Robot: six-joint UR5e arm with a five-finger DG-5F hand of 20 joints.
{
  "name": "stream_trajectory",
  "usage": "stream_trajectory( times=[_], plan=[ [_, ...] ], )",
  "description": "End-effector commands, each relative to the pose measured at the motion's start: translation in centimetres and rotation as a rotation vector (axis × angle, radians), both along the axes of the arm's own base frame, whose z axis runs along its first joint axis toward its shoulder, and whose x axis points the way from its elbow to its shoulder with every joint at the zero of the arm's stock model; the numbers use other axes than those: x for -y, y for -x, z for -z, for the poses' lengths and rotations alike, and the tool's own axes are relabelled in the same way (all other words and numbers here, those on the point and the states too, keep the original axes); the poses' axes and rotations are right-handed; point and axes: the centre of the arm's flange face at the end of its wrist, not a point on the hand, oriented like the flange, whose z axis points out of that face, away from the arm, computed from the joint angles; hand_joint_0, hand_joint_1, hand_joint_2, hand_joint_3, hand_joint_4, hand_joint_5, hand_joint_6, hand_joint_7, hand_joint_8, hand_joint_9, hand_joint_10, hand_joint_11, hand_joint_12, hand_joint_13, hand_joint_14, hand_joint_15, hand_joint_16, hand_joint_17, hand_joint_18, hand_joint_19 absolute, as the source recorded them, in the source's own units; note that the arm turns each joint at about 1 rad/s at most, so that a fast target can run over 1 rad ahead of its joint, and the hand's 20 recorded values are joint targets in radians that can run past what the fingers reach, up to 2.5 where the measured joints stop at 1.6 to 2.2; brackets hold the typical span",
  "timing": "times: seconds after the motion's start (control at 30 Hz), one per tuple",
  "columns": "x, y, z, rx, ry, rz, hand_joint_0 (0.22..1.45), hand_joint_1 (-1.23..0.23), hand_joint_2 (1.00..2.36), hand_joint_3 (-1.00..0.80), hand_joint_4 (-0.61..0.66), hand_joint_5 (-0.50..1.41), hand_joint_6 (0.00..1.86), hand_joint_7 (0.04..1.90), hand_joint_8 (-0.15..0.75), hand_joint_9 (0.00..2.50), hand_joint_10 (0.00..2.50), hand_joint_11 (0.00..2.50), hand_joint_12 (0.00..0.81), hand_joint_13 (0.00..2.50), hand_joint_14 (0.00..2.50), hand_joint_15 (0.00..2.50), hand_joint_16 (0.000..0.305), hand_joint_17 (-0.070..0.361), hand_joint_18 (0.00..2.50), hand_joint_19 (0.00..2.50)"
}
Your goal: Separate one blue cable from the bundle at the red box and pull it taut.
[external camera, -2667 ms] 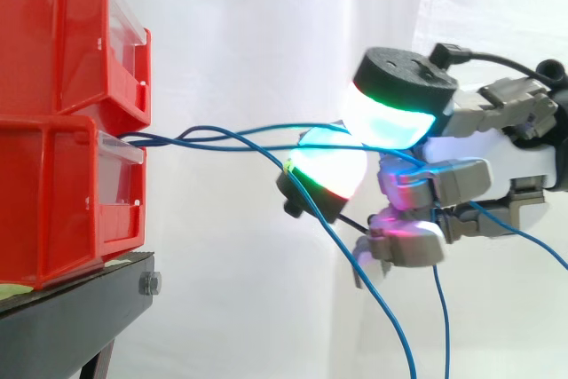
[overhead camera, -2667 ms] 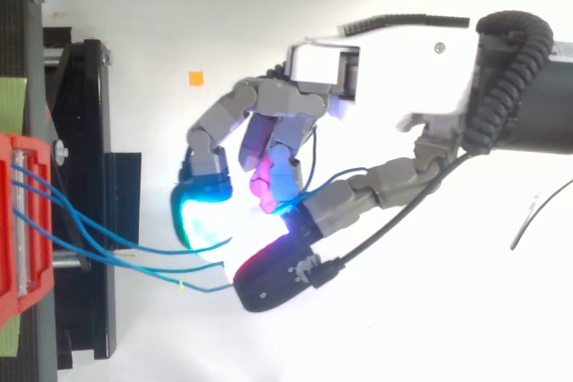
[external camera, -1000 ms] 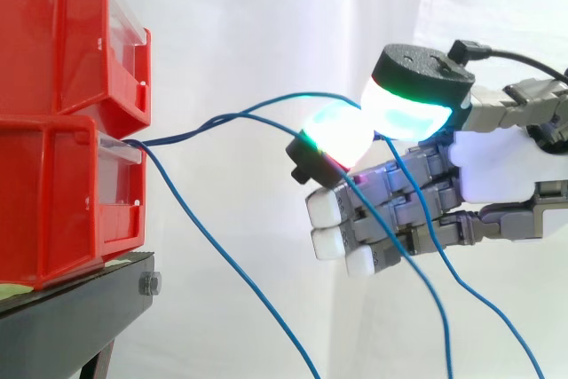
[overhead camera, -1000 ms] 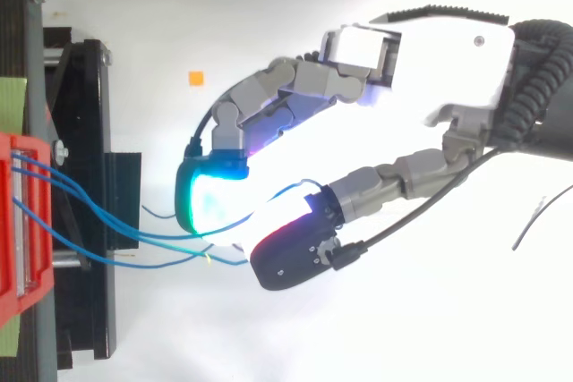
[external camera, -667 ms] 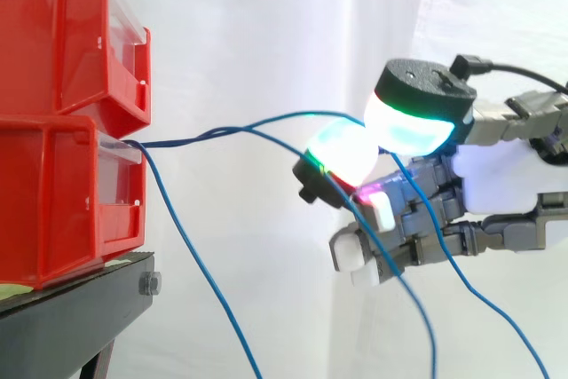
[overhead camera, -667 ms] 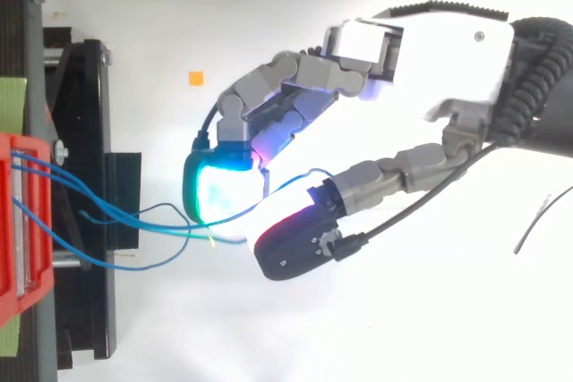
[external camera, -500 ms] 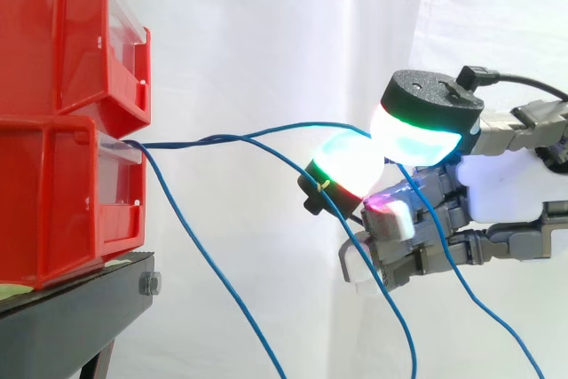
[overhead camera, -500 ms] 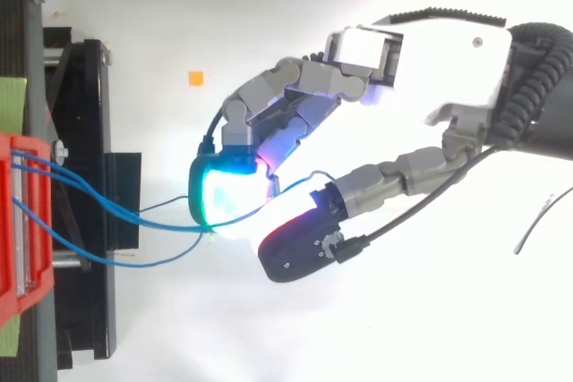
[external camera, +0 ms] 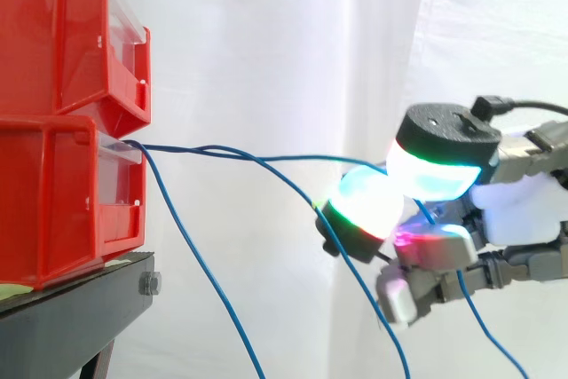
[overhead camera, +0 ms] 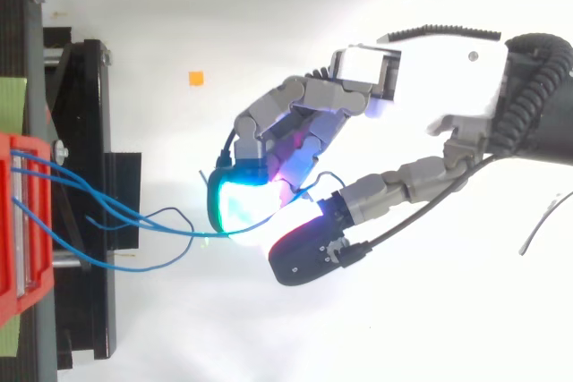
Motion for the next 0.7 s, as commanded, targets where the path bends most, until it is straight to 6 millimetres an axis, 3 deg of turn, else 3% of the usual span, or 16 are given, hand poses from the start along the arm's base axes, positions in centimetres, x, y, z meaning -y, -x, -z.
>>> stream_trajectory(
  times=[0.0, 0.23, 0.3, 0.67],
  plan=[
    [-0.1, 0.13, 0.11, -0.012, -0.011, -0.006, 0.62, -0.73, 1.01, -0.29, -0.03, -0.14, 0.89, 0.97, 0.135, 1.13, 0.01, 1.32, 0.153, 0.82, 0.02, 0.73, 0.001, 0.002, 0.35, 0.58],
    [-0.1, 0.07, 0.06, 0.001, -0.087, 0.002, 0.63, -0.73, 1.01, -0.29, -0.02, -0.14, 0.89, 0.97, 0.127, 1.12, 0.36, 1.28, 0.15, 0.83, 0.02, 0.76, 0.001, 0.002, 0.36, 0.56],
    [0.0, 0.04, -0.01, 0.007, -0.13, 0.008, 0.63, -0.73, 1.01, -0.29, -0.02, -0.14, 0.89, 0.97, 0.12, 1.1, 0.61, 1.27, 0.158, 0.86, 0.02, 0.82, 0.001, 0.003, 0.36, 0.55],
    [0.2, 0.44, 0.52, -0.015, -0.148, 0.0, 0.63, -0.72, 1.01, -0.3, -0.02, -0.14, 0.89, 0.95, 0.131, 1.07, 0.84, 1.24, 0.17, 1.0, 0.02, 1.14, 0.006, 0.013, 0.43, 0.57]
  ],
)
